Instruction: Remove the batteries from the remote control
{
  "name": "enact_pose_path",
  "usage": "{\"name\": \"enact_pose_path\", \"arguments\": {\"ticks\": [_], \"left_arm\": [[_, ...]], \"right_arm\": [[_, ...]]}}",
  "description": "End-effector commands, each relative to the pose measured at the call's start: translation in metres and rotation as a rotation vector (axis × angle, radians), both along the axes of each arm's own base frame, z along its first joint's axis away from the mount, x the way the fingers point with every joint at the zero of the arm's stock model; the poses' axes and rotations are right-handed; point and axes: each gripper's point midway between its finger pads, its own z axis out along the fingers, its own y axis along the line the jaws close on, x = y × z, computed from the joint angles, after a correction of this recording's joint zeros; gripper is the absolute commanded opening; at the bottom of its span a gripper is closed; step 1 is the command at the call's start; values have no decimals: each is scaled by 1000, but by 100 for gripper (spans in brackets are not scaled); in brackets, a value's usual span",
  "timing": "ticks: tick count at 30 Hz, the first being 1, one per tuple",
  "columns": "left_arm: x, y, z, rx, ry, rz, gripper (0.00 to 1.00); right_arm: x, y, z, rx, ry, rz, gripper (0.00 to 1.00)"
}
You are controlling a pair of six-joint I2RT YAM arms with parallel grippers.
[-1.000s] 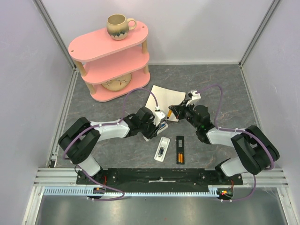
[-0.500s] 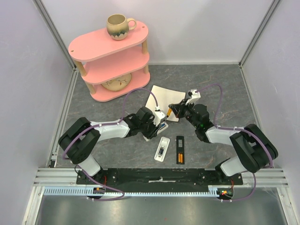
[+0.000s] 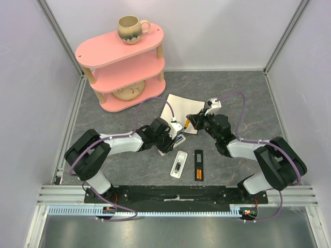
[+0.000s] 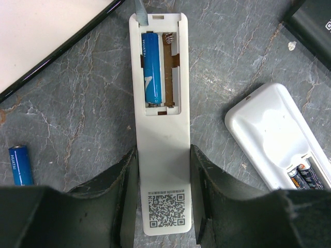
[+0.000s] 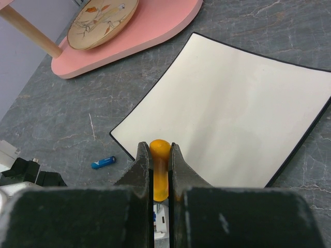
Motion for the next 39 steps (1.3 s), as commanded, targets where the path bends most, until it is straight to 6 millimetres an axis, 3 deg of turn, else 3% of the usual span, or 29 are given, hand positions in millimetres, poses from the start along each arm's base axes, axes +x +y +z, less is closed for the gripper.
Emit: {"name": "enact_pose_path", "arguments": {"ticks": [1,12,27,39], "left_arm": [[-6,-6,-16,2,36,-37,2],[-5,-6,-16,1,37,-35,2],[-5,-7,-17,1,45,-34,2],[-5,-7,-17,0,47,-34,2]], "right_arm": [[1,-6,-1,-32,-10,-16,0],[-6,-3,-9,-11,8,8,0],[-14,0,4,34,-26,37,0],[-16,3,-13,22,5,48,0]]}}
